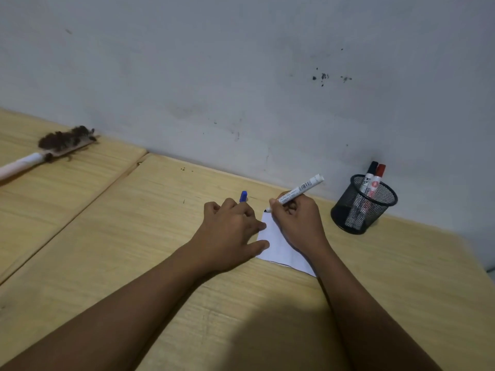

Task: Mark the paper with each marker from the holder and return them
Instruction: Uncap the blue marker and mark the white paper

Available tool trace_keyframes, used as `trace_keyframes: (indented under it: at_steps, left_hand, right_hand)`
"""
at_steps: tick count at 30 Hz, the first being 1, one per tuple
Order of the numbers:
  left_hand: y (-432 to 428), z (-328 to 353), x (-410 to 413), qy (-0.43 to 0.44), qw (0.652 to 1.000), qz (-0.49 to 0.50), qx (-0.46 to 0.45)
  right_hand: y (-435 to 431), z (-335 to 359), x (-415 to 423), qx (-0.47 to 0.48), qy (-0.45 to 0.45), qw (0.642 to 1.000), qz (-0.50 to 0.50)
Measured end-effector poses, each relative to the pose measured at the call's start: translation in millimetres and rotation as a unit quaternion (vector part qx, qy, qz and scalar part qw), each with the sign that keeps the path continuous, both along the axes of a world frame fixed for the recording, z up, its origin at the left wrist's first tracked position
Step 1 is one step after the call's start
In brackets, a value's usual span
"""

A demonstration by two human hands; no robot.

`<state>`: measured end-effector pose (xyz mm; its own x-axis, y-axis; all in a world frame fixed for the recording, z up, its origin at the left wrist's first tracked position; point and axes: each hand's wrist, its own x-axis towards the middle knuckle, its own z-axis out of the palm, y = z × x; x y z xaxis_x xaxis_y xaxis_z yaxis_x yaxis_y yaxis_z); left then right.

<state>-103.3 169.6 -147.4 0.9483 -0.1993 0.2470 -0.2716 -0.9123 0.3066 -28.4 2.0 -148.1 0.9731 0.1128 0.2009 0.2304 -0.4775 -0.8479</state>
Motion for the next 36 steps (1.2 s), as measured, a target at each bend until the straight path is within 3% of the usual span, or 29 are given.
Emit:
trace_keyframes:
  at_steps: [15, 17, 20, 22, 25, 30, 33, 36]
  left_hand:
    - [0.3, -4.2, 3.0, -0.004, 1.000, 0.006, 0.010]
    - [0.0, -2.7, 2.4, -0.008, 1.000, 0.007, 0.004]
    - [0.1, 0.2, -2.1, -0.002, 0.999, 0.020, -0.038]
    - [-2.2, 4.4, -1.0, 0.012, 0.990, 0.055, -0.128]
    - [-3.5, 14.5, 18.5, 0.019, 0.963, 0.141, -0.227]
    - [5.9, 30.5, 46.7, 0.068, 0.978, 0.159, -0.119]
    - [-3.6, 52.0, 37.9, 0.013, 0.970, 0.119, -0.212]
    - [-24.6, 90.0, 17.9, -0.002, 0.936, 0.032, -0.352]
  right_hand:
    - [4.7, 4.3, -4.9, -0.024, 0.034, 0.999, -0.002]
    - [2.6, 9.0, -2.6, 0.015, 0.057, 0.998, -0.008]
    - [-10.5, 28.2, 2.3, 0.227, 0.130, 0.965, 0.017]
    - [-20.4, 43.6, 3.4, 0.325, 0.135, 0.936, 0.020]
    - [-27.5, 60.1, -2.8, 0.342, 0.103, 0.934, 0.018]
    - [-40.4, 78.8, -22.4, 0.286, 0.060, 0.956, 0.006]
    - [-51.0, 92.9, -34.1, 0.270, 0.038, 0.962, -0.006]
    - [-56.1, 110.8, -44.5, 0.262, 0.024, 0.965, -0.026]
